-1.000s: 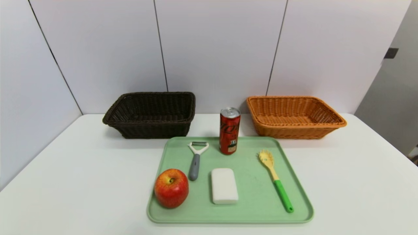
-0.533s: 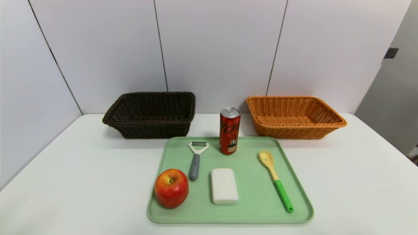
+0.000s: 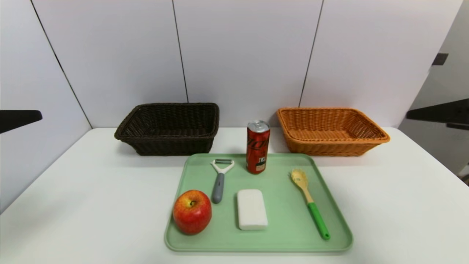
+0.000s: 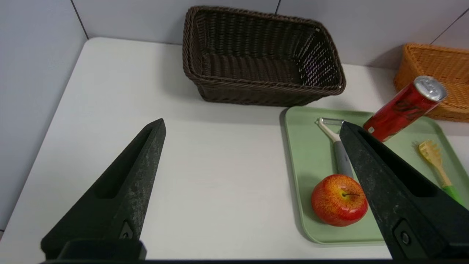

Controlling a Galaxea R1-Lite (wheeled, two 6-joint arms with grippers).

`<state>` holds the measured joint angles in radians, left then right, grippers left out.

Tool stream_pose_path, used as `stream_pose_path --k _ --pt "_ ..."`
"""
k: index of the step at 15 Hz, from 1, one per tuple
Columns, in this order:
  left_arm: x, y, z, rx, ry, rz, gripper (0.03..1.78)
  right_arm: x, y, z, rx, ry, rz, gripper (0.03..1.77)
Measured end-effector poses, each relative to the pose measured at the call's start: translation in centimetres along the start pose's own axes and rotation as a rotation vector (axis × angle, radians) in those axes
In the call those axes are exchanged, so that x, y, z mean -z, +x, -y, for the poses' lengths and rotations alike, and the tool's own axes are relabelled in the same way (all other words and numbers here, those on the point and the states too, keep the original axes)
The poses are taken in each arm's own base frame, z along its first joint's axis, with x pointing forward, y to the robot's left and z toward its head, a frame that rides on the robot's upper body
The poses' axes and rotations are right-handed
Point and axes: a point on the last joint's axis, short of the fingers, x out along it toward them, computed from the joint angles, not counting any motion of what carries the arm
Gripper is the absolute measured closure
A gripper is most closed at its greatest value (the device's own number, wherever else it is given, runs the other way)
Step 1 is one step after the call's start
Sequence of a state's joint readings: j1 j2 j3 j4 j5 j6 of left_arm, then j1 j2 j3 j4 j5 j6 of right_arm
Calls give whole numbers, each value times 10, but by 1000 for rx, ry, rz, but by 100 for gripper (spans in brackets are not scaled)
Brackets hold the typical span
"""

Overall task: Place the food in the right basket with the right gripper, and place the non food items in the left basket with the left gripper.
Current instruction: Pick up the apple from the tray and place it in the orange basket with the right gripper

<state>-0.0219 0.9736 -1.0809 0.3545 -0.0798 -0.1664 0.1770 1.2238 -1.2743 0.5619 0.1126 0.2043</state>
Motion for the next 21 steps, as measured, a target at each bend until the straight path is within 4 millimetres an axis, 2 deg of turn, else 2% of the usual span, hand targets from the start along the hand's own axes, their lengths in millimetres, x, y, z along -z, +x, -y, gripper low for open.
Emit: stream_pose_path --k 2,5,8,11,13,18,21 --pt "-2 17 0 -16 40 -52 12 -4 28 -12 -1 -28 -169 9" --pt "0 33 4 10 71 -100 12 2 65 -27 14 -73 -417 9" --pt "6 43 9 51 80 -157 12 15 84 -47 -51 -137 -598 9" --pt "17 48 12 68 67 -266 12 21 98 -77 -187 -207 -593 9" --pt "23 48 12 50 19 -338 12 27 106 -105 -237 -244 -580 9" --pt "40 41 8 31 -20 -379 12 27 122 -167 -322 -181 -572 9" --pt "53 32 5 26 -21 -394 12 33 134 -201 -387 -127 -538 9"
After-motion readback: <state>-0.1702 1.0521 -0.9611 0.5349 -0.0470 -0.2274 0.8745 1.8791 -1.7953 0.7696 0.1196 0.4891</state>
